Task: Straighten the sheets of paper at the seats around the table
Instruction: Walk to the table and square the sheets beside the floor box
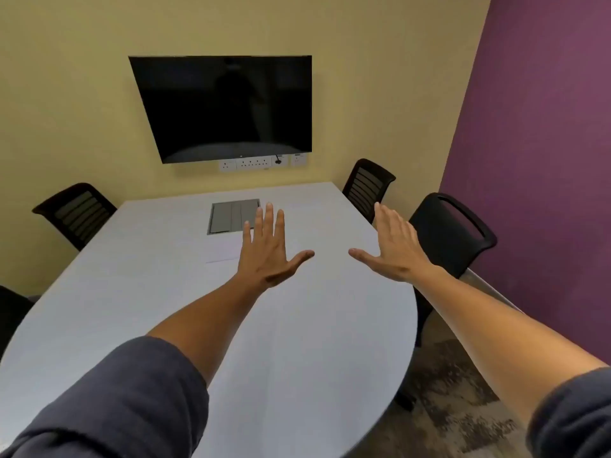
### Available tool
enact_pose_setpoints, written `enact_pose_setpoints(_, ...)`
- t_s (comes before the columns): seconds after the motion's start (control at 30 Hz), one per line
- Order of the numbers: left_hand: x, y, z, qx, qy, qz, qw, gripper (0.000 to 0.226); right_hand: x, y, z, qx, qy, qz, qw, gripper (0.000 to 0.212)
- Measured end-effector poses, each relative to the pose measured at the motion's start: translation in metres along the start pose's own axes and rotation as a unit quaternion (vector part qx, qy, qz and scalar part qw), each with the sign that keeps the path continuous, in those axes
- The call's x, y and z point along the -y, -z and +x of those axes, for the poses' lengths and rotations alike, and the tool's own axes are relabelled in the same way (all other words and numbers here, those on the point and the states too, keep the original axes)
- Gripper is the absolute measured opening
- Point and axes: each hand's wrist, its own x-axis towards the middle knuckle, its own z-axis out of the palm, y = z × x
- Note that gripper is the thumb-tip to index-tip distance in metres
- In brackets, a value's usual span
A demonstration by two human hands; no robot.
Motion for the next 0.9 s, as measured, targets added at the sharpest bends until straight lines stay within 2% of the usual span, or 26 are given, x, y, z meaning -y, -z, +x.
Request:
enact_pose_setpoints(0.2,-0.081,-0.029,-0.001,0.001,-0.008,-0.011,1.0,0.115,-0.082,0.009,-0.039,0.031,-0.011,-0.028,0.999,0.111)
enact_pose_setpoints(0.5,-0.231,-0.077,0.002,0.036,-0.039,-0.024,0.998,0.109,-0.217,0.035,-0.091,0.035,-0.06,0.0,0.998,0.112)
enact_pose_setpoints(0.63,-0.299,-0.097,0.011,0.047,-0.082,-0.007,0.995,0.111,-0.273,0.046,-0.113,0.025,-0.085,0.0,0.996,0.11)
enact_pose_setpoints(0.9,-0.407,-0.122,0.067,0.041,-0.166,-0.056,0.984,0.11,-0.365,0.064,-0.136,0.022,-0.171,0.02,0.985,0.107)
